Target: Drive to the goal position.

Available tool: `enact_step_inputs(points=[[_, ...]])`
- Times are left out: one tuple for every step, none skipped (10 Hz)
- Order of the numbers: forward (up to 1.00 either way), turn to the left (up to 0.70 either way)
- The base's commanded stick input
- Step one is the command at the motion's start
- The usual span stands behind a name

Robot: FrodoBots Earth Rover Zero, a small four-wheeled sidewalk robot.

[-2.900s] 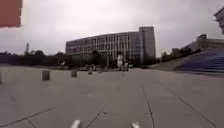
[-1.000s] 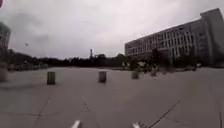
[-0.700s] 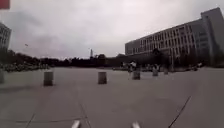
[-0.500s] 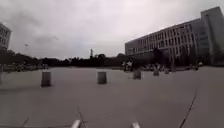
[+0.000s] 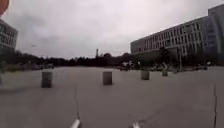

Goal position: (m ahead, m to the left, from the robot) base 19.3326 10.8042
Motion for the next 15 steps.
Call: enact_step_inputs(points=[[0.7,0.0],[0.7,0.0],[0.7,0.0],[0.7,0.0],[0.7,0.16],[0.7,0.33],[0.7,0.35],[0.7,0.35],[0.7,0.35],[0.7,0.35],[0.7,0.35],[0.7,0.35],[0.7,0.35],[0.7,0.35],[0.7,0.08]])
